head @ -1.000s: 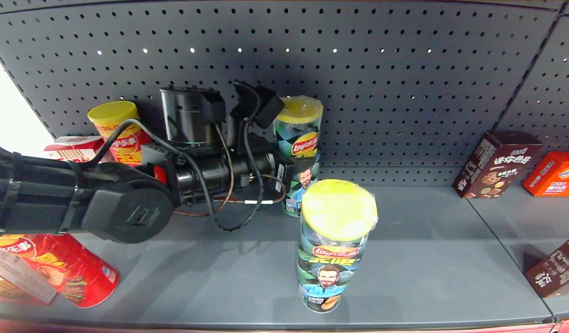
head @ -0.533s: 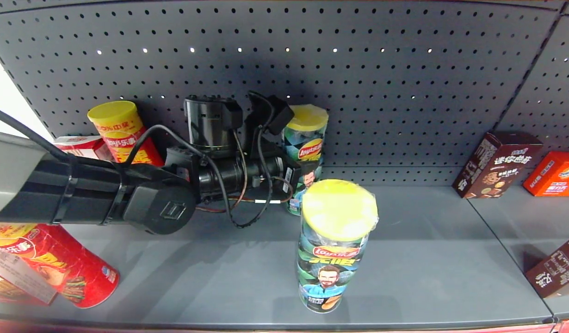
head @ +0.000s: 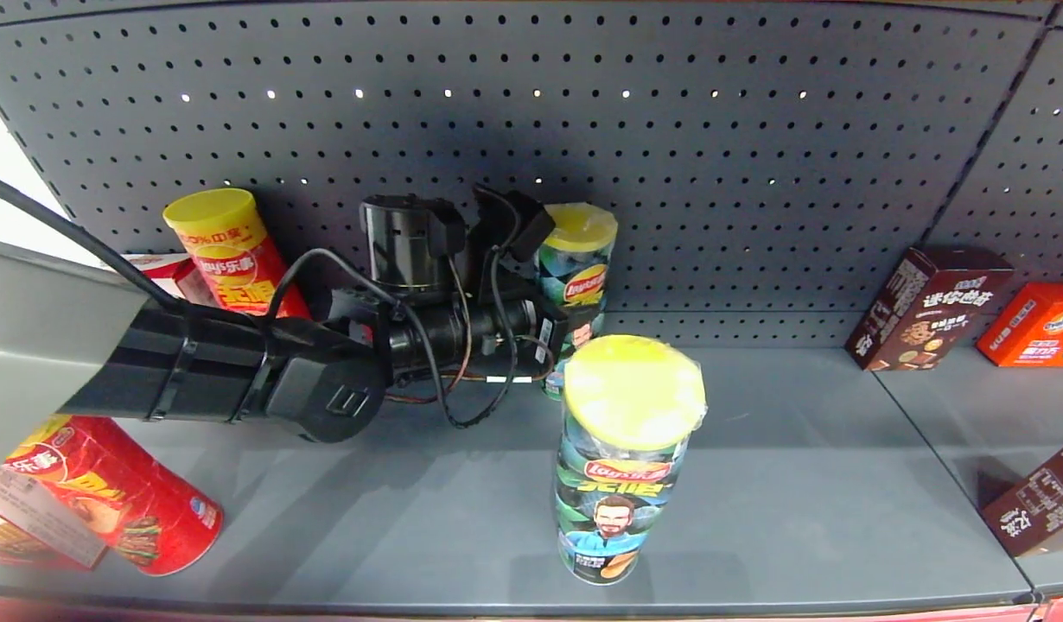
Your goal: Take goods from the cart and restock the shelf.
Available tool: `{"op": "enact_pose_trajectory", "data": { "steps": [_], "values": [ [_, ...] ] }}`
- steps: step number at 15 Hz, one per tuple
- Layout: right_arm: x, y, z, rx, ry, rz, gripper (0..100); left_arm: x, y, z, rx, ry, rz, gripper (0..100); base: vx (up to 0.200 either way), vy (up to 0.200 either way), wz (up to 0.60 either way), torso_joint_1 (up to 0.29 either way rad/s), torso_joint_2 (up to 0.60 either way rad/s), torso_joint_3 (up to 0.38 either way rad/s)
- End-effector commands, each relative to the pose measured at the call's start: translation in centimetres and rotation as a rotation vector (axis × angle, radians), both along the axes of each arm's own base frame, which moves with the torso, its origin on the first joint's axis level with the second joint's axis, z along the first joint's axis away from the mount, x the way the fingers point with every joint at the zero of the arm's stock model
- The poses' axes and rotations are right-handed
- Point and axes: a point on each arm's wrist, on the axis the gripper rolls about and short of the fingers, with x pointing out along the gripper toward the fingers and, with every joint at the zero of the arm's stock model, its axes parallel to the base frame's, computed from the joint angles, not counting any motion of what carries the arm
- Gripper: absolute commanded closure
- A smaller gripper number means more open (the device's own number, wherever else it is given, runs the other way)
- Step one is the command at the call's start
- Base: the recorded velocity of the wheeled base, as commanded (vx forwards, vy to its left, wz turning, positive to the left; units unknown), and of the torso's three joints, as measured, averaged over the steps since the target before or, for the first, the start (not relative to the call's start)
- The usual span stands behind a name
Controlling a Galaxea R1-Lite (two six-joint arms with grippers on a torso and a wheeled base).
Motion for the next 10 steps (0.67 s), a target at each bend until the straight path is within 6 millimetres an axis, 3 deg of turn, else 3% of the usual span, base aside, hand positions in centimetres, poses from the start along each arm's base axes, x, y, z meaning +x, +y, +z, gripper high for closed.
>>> {"op": "enact_pose_trajectory", "data": {
  "steps": [1, 3, 10],
  "values": [
    [0.0, 0.0, 0.0, -0.001, 0.001, 0.0, 0, 0.0, 0.0, -0.2, 0.004, 0.006, 0.002, 0, 0.0, 0.0, 0.0, 0.0, 0.0, 0.0],
    [0.0, 0.0, 0.0, -0.001, 0.001, 0.0, 0, -0.3, 0.3, 0.0, 0.004, 0.005, 0.005, 0, 0.0, 0.0, 0.0, 0.0, 0.0, 0.0],
    [0.0, 0.0, 0.0, -0.001, 0.001, 0.0, 0, -4.7, 3.2, 1.7, 0.011, -0.026, 0.011, 0, 0.0, 0.0, 0.0, 0.0, 0.0, 0.0]
  ]
}}
